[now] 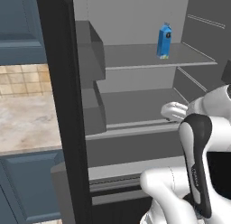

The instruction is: Take a sugar cube from the saucer and place it inside the coffee. Then, grab milk from the fridge and place it next to the coffee on the counter to sweeten the coffee.

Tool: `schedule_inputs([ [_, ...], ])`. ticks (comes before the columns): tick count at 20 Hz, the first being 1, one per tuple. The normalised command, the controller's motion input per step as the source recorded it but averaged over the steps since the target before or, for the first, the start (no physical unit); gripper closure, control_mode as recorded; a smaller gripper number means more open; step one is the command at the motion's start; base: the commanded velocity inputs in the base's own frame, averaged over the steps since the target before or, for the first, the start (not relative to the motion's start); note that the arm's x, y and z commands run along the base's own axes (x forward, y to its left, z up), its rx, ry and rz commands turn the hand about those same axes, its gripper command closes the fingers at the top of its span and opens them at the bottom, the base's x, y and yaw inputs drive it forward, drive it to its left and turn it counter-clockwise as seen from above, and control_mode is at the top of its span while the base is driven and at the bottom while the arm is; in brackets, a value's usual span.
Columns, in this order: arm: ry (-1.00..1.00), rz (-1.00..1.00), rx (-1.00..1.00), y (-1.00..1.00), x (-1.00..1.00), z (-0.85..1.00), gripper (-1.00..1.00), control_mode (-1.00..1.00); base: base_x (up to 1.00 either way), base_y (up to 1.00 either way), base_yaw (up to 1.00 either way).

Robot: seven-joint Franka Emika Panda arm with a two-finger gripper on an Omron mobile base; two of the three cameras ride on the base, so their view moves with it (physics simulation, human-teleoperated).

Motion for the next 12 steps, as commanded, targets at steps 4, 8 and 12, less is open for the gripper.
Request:
schedule_inputs([
  [4,-0.69,0.04,0.0,0.0,-0.02,0.99,-1.0,-1.0,0.0,0.0,0.0],
  [8,-0.42,0.0,-0.03,0.0,0.0,0.97,-1.0,-1.0,0.0,0.0,0.0],
  [12,-0.04,-0.01,-0.01,0.0,0.08,0.08,-1.0,-1.0,0.0,0.0,0.0],
])
